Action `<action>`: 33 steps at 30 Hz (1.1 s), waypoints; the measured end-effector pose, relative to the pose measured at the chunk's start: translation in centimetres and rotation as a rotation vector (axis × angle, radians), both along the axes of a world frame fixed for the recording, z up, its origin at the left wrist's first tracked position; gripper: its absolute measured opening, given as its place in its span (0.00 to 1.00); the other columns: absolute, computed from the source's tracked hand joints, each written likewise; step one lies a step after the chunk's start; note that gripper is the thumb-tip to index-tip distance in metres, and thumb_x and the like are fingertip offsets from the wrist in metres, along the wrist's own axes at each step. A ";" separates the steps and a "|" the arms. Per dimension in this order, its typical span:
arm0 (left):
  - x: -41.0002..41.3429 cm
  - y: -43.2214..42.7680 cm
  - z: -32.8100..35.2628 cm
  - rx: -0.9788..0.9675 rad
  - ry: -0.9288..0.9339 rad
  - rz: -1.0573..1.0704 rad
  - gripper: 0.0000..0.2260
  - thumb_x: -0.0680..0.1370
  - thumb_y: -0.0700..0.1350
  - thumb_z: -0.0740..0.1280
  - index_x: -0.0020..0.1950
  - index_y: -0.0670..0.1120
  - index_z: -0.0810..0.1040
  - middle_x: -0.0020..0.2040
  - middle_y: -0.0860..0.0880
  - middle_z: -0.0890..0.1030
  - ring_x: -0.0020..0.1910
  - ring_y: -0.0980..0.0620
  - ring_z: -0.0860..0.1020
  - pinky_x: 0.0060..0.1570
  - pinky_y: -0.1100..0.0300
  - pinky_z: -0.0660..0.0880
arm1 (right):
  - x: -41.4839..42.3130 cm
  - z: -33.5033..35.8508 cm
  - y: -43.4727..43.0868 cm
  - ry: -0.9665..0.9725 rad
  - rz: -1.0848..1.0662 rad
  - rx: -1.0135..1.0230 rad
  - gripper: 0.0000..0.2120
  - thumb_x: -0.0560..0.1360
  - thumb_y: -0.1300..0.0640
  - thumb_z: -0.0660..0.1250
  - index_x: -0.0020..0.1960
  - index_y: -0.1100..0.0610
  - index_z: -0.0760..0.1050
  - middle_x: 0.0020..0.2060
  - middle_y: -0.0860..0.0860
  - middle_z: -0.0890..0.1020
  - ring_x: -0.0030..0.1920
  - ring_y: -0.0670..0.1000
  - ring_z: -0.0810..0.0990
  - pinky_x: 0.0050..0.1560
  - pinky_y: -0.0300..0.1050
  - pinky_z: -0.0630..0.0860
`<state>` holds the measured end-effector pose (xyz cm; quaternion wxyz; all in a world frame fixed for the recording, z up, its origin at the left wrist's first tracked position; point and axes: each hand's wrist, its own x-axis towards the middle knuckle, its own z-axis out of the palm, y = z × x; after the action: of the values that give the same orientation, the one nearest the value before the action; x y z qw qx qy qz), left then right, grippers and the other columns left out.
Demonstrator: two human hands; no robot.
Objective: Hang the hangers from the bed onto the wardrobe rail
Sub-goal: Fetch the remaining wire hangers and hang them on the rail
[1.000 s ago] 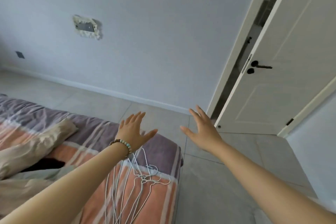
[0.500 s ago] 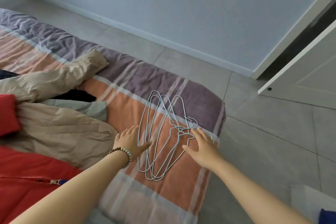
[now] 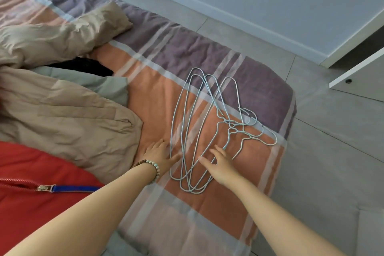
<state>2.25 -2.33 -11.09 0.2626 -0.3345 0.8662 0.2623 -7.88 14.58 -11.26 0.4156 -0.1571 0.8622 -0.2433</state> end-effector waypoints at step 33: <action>-16.4 17.0 42.2 0.612 0.695 0.195 0.19 0.79 0.61 0.51 0.41 0.49 0.72 0.49 0.46 0.76 0.49 0.43 0.79 0.55 0.49 0.75 | -8.3 44.6 13.9 0.059 -0.662 -0.947 0.03 0.75 0.65 0.66 0.42 0.62 0.73 0.40 0.61 0.85 0.35 0.49 0.84 0.37 0.35 0.78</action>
<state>-14.13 14.67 31.14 0.0176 -0.2138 0.7501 0.6256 -16.16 28.48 33.32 0.1777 -0.0546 0.6739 -0.7151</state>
